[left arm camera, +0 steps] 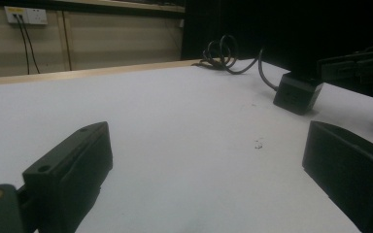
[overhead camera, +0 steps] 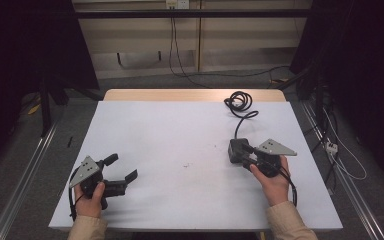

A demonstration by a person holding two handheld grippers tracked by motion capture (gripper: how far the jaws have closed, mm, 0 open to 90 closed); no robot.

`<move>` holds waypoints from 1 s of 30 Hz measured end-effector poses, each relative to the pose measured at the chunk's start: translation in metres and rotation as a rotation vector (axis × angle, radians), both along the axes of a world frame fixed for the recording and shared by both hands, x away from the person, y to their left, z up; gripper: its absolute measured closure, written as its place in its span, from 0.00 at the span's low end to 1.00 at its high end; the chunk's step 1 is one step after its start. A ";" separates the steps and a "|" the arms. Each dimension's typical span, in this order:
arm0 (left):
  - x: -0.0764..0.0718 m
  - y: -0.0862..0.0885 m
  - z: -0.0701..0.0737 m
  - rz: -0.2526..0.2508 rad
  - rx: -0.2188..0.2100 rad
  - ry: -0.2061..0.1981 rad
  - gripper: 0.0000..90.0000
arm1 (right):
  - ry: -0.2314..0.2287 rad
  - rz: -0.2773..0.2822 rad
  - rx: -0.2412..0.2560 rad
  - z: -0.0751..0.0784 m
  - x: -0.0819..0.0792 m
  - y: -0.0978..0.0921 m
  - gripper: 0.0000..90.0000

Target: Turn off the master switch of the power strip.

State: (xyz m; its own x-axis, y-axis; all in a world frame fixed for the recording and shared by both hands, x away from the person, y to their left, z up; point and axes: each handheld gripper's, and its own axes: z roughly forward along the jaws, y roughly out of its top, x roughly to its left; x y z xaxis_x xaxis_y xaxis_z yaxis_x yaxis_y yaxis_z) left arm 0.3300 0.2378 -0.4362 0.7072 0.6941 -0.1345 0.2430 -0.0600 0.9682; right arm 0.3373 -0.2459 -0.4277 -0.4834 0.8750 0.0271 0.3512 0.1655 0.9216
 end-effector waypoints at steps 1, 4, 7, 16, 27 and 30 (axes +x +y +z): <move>0.000 0.000 0.000 0.001 -0.001 -0.001 0.04 | -0.001 0.001 -0.001 0.001 0.001 0.000 0.71; 0.000 0.000 0.000 0.002 -0.007 -0.001 0.04 | -0.003 0.000 0.000 0.001 0.002 0.000 0.72; 0.000 -0.001 0.000 -0.003 -0.003 0.002 0.04 | -0.005 -0.001 -0.002 0.001 0.003 0.000 0.72; -0.001 -0.001 0.000 -0.003 -0.007 0.005 0.04 | -0.001 -0.002 -0.003 0.002 0.006 -0.001 0.76; -0.001 -0.001 -0.001 0.001 -0.009 0.007 0.04 | 0.014 -0.009 0.007 0.003 0.008 -0.002 0.84; -0.001 -0.001 -0.001 0.000 -0.008 0.007 0.04 | 0.021 -0.015 0.009 0.003 0.009 -0.003 0.86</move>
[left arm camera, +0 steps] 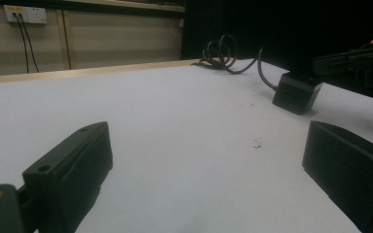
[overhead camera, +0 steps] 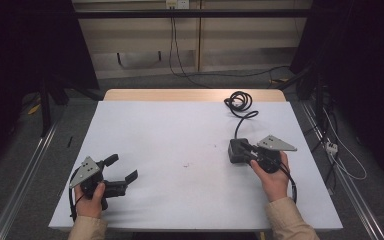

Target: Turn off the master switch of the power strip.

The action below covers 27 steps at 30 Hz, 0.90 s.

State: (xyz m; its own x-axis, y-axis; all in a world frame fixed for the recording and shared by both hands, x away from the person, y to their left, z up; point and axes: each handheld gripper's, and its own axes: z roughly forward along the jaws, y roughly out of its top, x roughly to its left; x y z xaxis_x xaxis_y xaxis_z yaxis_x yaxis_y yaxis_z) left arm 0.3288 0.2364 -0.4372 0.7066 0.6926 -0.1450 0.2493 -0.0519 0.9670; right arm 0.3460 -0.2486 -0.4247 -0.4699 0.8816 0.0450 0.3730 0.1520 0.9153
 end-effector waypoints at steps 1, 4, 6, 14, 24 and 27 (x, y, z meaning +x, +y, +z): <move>0.000 0.000 0.000 -0.001 0.000 0.000 0.04 | 0.005 -0.001 0.003 0.000 0.000 0.000 0.86; 0.000 0.000 0.000 -0.003 0.001 0.000 0.04 | 0.014 -0.007 0.010 -0.001 0.001 -0.001 0.88; 0.000 0.000 0.000 -0.004 0.002 -0.002 0.04 | 0.019 -0.005 0.012 -0.001 0.001 -0.002 0.88; 0.000 0.000 -0.001 -0.006 0.003 -0.002 0.04 | 0.029 -0.001 0.011 0.000 0.004 -0.002 0.92; 0.000 -0.001 -0.001 -0.005 0.001 0.000 0.04 | 0.050 0.004 0.029 0.003 0.006 -0.005 0.98; 0.000 -0.001 -0.001 -0.005 0.002 0.001 0.04 | 0.055 0.005 0.027 0.003 0.006 -0.005 0.99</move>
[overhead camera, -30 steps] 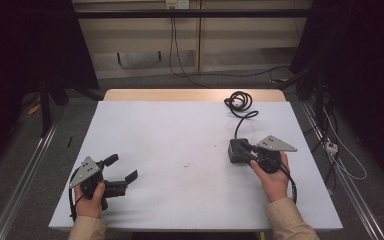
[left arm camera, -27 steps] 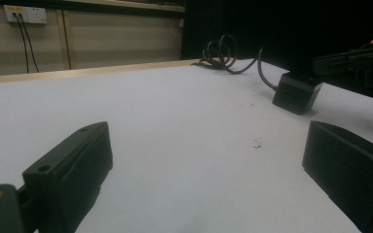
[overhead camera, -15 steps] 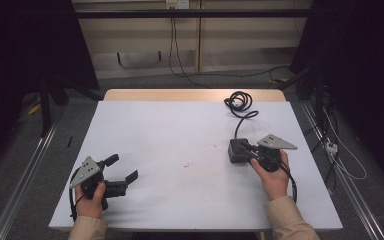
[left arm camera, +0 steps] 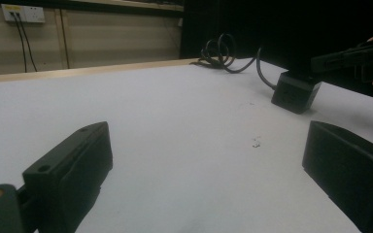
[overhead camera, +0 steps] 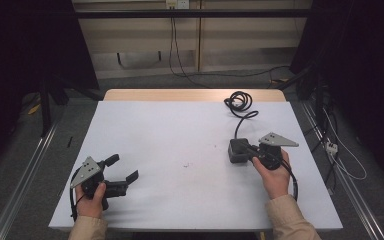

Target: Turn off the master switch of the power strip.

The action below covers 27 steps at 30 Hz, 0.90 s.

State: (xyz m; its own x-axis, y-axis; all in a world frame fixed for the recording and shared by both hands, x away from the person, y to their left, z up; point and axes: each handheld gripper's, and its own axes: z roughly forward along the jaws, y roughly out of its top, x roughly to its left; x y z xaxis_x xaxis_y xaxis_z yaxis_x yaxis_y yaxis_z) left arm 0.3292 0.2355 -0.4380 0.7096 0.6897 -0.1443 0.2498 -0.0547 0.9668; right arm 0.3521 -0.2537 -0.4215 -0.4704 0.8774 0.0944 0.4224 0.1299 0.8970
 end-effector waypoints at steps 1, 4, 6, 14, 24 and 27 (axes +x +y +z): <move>0.000 0.000 0.000 0.000 0.000 0.000 0.04 | 0.000 -0.001 -0.004 0.000 0.000 0.000 0.99; 0.000 0.000 0.000 0.000 0.001 0.000 0.04 | 0.005 -0.002 -0.007 0.000 0.000 0.000 1.00; 0.000 0.000 0.000 0.000 0.000 0.000 0.04 | 0.005 -0.004 -0.002 0.000 0.001 -0.001 1.00; 0.000 -0.001 0.000 0.001 0.002 0.000 0.04 | 0.002 -0.014 0.002 0.000 0.001 -0.003 1.00; 0.000 -0.001 0.000 -0.003 0.004 0.001 0.04 | 0.014 -0.013 -0.022 -0.002 0.003 -0.004 1.00; 0.000 -0.001 0.000 -0.003 0.004 0.000 0.04 | 0.017 -0.017 -0.014 -0.002 0.004 -0.004 1.00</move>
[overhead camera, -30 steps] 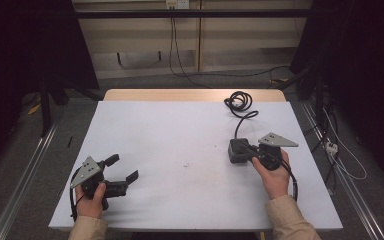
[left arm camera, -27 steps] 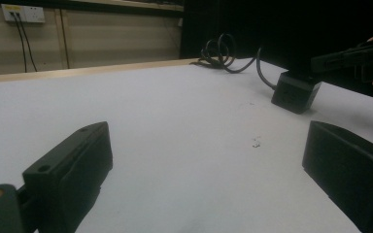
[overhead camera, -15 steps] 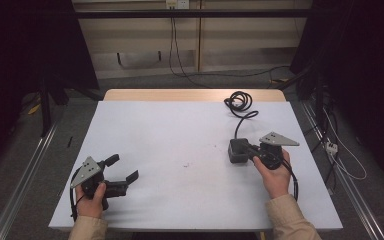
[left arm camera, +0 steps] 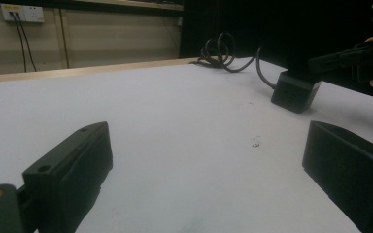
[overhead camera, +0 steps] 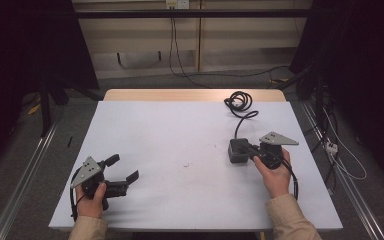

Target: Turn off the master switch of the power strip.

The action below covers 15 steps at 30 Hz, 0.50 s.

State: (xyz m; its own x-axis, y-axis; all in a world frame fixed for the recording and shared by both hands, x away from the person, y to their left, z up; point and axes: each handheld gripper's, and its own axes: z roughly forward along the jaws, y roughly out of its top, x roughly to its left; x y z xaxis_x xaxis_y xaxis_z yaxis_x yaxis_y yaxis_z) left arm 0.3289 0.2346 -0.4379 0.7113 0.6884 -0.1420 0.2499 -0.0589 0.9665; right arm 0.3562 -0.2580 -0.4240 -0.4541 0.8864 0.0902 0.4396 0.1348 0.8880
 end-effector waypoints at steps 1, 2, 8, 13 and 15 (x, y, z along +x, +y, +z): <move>0.000 0.000 0.000 0.001 0.000 0.000 0.04 | -0.001 0.000 -0.002 0.000 0.000 0.000 1.00; 0.000 0.001 0.000 0.002 0.001 0.000 0.04 | -0.002 0.002 -0.005 0.000 0.001 0.000 1.00; 0.000 0.001 0.000 0.003 -0.002 0.001 0.04 | 0.004 -0.002 -0.022 -0.002 0.001 0.000 1.00; 0.000 0.001 0.000 0.002 -0.002 0.000 0.04 | 0.006 -0.002 -0.032 -0.003 0.001 0.001 1.00; 0.000 0.001 0.000 0.003 -0.002 0.000 0.04 | 0.004 0.002 -0.038 -0.003 0.001 0.001 1.00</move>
